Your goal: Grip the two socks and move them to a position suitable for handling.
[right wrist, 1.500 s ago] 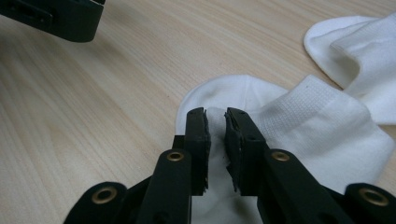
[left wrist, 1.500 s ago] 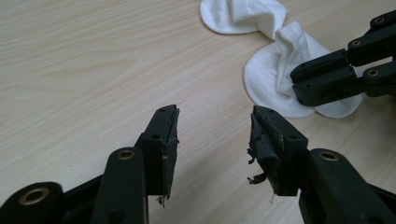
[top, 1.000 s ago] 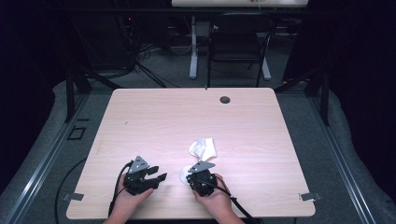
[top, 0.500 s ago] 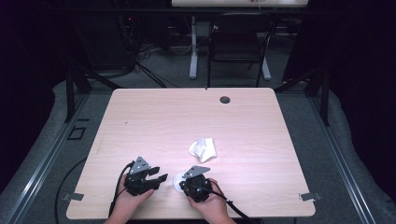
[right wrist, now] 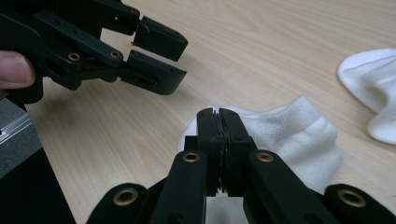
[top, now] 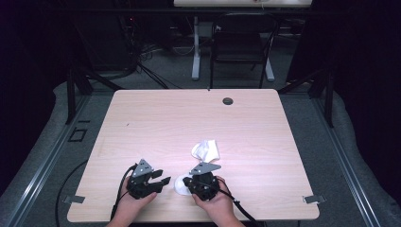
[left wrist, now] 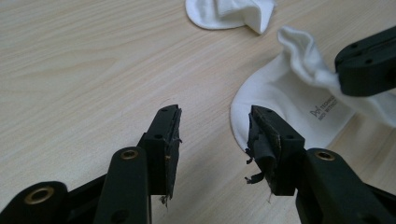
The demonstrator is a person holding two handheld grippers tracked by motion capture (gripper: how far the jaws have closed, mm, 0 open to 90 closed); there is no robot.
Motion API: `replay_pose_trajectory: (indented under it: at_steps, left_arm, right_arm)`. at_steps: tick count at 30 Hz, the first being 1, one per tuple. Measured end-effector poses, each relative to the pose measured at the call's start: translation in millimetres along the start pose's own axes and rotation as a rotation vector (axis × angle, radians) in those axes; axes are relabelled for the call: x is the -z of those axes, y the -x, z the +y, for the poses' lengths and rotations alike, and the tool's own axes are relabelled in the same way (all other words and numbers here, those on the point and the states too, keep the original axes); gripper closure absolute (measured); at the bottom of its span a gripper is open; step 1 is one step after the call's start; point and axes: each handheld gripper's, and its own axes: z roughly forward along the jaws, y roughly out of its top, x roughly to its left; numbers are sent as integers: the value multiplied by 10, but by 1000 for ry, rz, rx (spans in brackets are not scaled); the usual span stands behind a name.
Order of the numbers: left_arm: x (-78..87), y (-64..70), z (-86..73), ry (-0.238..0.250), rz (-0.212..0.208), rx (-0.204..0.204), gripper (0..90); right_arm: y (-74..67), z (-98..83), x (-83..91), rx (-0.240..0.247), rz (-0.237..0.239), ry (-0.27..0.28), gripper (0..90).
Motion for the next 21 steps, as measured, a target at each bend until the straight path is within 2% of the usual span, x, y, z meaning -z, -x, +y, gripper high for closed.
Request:
replay_pose_trajectory:
  at_steps: [11,21]
  left_arm:
    - [-5,15,2,-3,-2,-2,545]
    - [-16,25,0,-1,-2,-4,545]
  right_arm:
    - [173,-29,296,-4,-41,21,885]
    - [317,-132,427,-27,-72,13,884]
